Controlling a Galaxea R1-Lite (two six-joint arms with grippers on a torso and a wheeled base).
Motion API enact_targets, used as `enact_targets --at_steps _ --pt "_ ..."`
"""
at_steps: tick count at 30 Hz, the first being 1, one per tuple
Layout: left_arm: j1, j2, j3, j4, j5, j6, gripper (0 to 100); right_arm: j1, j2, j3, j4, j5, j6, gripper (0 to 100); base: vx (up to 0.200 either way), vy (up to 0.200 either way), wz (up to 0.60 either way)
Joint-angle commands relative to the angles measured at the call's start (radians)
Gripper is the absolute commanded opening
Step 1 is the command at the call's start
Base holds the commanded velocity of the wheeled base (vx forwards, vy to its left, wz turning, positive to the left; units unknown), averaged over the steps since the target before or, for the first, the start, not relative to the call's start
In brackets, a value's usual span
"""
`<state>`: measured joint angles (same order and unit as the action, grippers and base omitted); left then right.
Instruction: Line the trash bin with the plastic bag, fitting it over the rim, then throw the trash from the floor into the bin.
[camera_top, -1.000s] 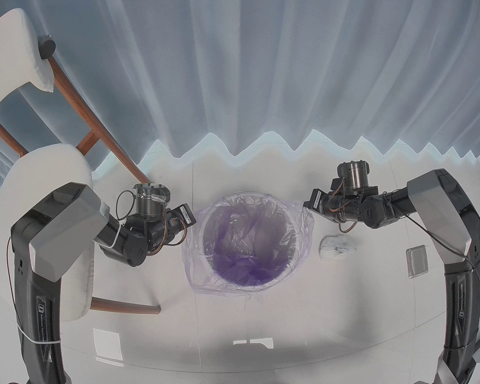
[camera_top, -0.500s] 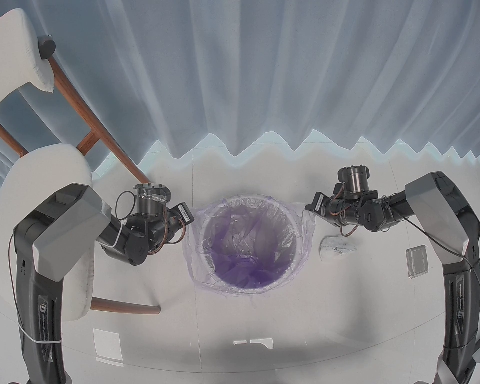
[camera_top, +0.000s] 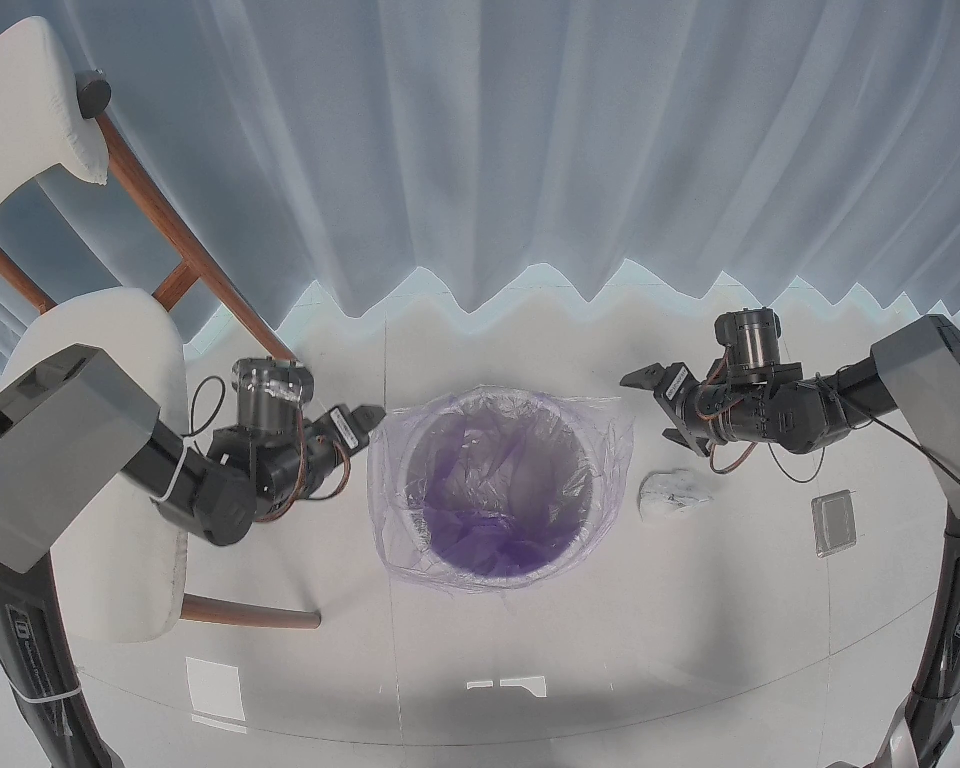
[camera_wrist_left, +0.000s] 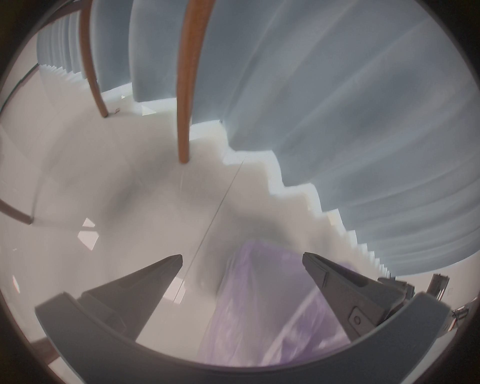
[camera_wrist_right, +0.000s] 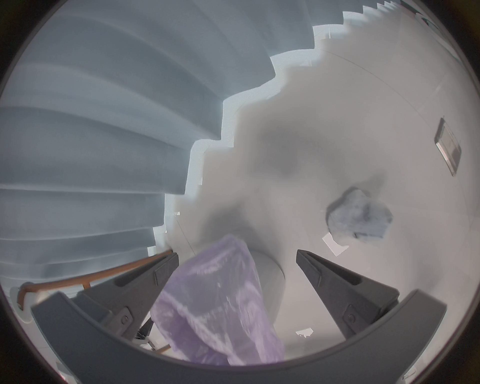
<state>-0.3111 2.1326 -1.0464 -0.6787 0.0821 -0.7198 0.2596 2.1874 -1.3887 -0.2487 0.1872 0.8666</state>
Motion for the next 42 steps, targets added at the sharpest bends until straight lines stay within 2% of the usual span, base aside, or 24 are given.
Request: enact_targets --at_steps 1,6,10,19,33,34,42 --pt "-0.016 -0.138 0.344 -0.032 -0.001 -0.035 100 0.0 -0.184 0.303 -0.014 0.02 -0.02 100 0.0 0.0 0.0" --pt "-0.025 -0.08 0.417 -0.18 0.001 -0.124 100 0.01 -0.158 0.396 -0.155 0.034 -0.021 100 0.0 0.0 0.0" --pt "-0.045 -0.005 0.419 -0.242 0.01 -0.142 100 0.023 -0.114 0.396 -0.216 0.032 -0.021 100 0.0 0.0 0.0" --pt "-0.099 0.044 0.362 -0.257 0.001 -0.162 100 0.029 -0.043 0.306 -0.215 0.032 -0.018 100 0.0 0.0 0.0" --pt "-0.092 0.141 0.252 -0.252 0.007 -0.181 100 0.041 0.081 0.169 -0.21 0.029 -0.014 100 0.0 0.0 0.0" --pt "-0.092 0.147 0.249 -0.252 0.007 -0.181 0 0.041 0.084 0.169 -0.21 0.029 -0.014 0 0.0 0.0 0.0" --pt "-0.102 0.136 0.278 -0.251 0.01 -0.182 0 0.03 0.084 0.194 -0.21 0.018 -0.011 0 0.0 0.0 0.0"
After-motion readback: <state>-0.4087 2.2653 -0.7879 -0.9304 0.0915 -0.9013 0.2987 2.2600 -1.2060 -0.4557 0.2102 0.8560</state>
